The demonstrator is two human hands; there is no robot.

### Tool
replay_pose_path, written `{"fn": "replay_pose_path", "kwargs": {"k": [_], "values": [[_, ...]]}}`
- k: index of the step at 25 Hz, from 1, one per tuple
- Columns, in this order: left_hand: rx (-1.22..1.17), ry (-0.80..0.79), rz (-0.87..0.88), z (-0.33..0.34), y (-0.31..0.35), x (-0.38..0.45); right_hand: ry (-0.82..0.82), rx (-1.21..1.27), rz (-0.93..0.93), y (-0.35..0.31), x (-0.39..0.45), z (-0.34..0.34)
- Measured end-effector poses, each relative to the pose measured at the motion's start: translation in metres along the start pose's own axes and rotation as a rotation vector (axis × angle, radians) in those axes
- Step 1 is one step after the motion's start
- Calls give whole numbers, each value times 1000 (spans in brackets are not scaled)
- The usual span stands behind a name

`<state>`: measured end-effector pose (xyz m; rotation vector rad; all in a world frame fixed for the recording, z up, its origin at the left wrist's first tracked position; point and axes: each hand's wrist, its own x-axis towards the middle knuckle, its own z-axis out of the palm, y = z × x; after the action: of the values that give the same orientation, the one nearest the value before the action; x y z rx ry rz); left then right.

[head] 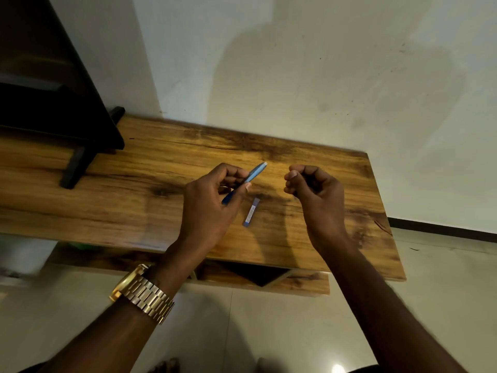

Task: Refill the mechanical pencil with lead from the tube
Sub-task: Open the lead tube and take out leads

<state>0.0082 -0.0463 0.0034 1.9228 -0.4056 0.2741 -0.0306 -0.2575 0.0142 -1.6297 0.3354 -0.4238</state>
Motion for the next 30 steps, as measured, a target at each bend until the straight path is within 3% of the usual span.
{"fn": "replay_pose_path", "kwargs": {"k": [4,11,30], "values": [[94,-68,18,-2,-5,-3,-87,72,-10,2,-2,7],[198,-140,103,5,-1,-5,-130,-113,-68,5,-6,-3],[249,-196,70,0,-2,-4,-350,-417,-162,9,0,-21]]}}
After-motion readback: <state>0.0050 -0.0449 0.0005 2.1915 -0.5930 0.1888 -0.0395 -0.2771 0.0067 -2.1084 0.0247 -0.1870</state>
